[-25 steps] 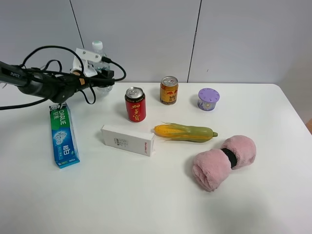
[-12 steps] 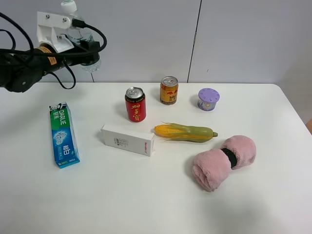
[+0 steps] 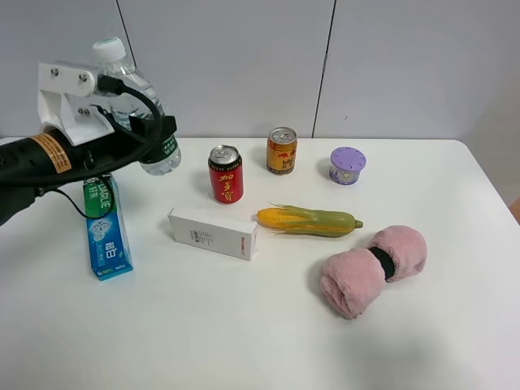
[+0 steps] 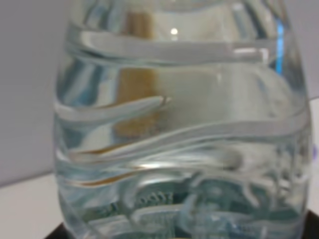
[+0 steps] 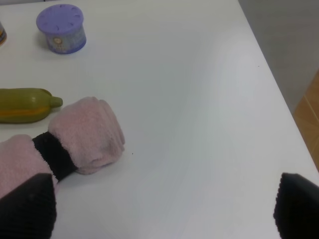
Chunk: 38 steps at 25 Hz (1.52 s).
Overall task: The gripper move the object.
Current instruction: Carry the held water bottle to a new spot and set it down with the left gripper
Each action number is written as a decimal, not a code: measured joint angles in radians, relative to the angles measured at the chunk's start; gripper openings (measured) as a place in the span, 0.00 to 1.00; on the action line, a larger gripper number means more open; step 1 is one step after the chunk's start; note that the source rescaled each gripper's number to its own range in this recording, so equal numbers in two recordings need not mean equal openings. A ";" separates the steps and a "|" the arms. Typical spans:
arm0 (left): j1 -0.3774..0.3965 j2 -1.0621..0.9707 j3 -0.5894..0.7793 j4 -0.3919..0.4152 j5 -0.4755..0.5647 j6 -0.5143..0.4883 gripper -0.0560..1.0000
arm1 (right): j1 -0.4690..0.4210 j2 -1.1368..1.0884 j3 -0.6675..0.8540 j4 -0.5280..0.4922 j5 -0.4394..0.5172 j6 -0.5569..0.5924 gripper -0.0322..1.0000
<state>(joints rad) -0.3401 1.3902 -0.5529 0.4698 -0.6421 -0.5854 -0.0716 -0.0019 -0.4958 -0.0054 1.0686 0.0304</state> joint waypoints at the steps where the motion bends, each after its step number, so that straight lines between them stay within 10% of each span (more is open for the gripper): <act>1: -0.023 -0.014 0.016 -0.039 0.002 -0.005 0.11 | 0.000 0.000 0.000 0.000 0.000 0.000 1.00; 7: -0.199 -0.044 0.098 -0.357 0.060 0.106 0.11 | 0.000 0.000 0.000 0.000 0.000 0.000 1.00; 19: -0.462 -0.044 0.140 -0.848 0.117 1.009 0.11 | 0.000 0.000 0.000 0.000 0.000 0.000 1.00; 28: -0.462 -0.044 0.300 -0.947 -0.094 0.975 0.11 | 0.000 0.000 0.000 0.000 0.000 0.000 1.00; 38: -0.462 0.112 0.350 -0.813 -0.266 0.570 0.11 | 0.000 0.000 0.000 0.000 0.000 0.000 1.00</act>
<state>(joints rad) -0.8023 1.5017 -0.2030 -0.3429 -0.9081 -0.0151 -0.0716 -0.0019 -0.4958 -0.0054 1.0686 0.0304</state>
